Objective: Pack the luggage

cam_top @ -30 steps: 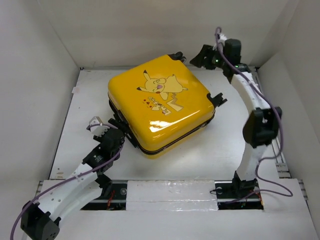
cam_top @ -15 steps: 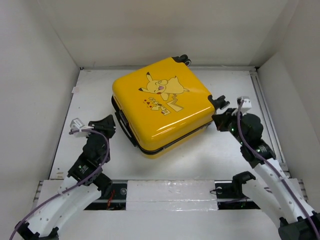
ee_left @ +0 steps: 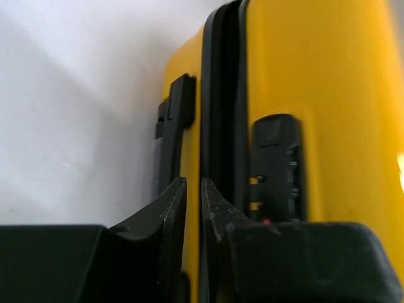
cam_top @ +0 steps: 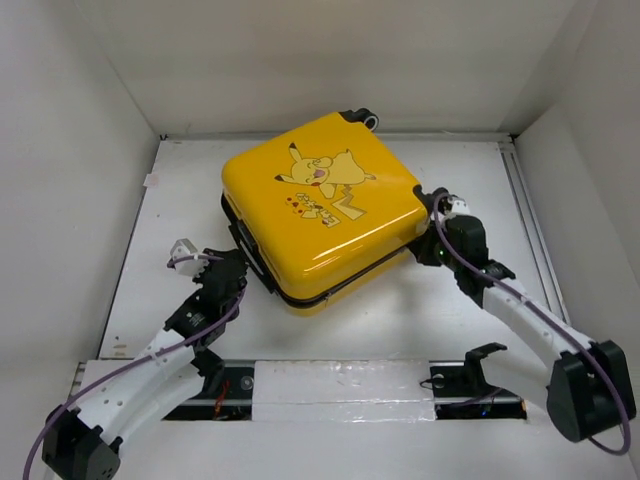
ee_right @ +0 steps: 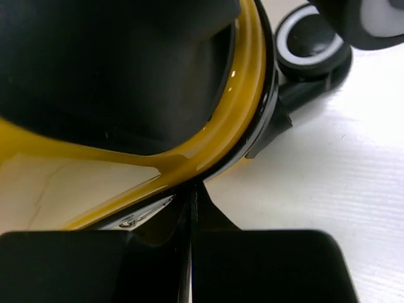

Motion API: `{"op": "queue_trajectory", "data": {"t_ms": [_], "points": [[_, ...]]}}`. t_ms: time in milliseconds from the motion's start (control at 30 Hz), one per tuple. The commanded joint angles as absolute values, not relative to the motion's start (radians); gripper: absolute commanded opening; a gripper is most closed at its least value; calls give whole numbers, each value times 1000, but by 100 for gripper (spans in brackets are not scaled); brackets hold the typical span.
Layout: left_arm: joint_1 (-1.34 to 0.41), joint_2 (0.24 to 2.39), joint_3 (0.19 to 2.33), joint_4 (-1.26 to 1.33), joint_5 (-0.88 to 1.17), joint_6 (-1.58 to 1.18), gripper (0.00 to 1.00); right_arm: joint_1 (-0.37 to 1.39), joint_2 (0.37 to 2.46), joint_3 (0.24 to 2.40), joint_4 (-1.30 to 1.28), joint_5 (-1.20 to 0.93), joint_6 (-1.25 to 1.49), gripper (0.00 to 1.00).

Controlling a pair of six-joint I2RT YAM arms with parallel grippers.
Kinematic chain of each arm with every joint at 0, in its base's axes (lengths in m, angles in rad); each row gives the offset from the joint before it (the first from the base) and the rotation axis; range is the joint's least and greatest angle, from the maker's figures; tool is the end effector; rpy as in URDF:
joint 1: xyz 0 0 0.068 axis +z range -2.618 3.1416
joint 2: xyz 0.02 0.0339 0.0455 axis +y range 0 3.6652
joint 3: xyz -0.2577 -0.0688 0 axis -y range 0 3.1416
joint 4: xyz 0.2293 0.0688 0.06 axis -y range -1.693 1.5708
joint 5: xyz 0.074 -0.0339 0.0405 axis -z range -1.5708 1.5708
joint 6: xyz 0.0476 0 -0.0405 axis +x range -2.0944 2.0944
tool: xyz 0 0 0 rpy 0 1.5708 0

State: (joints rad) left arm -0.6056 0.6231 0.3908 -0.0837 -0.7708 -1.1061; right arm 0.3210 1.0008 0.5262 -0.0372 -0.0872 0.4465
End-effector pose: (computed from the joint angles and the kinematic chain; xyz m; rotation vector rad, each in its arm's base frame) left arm 0.1426 -0.0584 0.2359 -0.9315 1.5670 -0.4925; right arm 0.2057 0.0728 0.2196 0.0792 2.1275 0.5524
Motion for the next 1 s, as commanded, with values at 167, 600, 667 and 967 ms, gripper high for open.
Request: {"op": "queue_trajectory", "data": {"t_ms": [167, 600, 667, 967], "points": [[-591, 551, 273, -20, -637, -1146, 11, 275, 1411, 963, 255, -245, 446, 0], [-591, 506, 238, 31, -408, -1019, 22, 320, 1073, 648, 303, -262, 380, 36], [-591, 495, 238, 9, -428, -1040, 34, 386, 1020, 495, 403, -374, 390, 38], [-580, 489, 164, 132, -422, -1138, 35, 592, 979, 273, 748, -419, 261, 41]]}}
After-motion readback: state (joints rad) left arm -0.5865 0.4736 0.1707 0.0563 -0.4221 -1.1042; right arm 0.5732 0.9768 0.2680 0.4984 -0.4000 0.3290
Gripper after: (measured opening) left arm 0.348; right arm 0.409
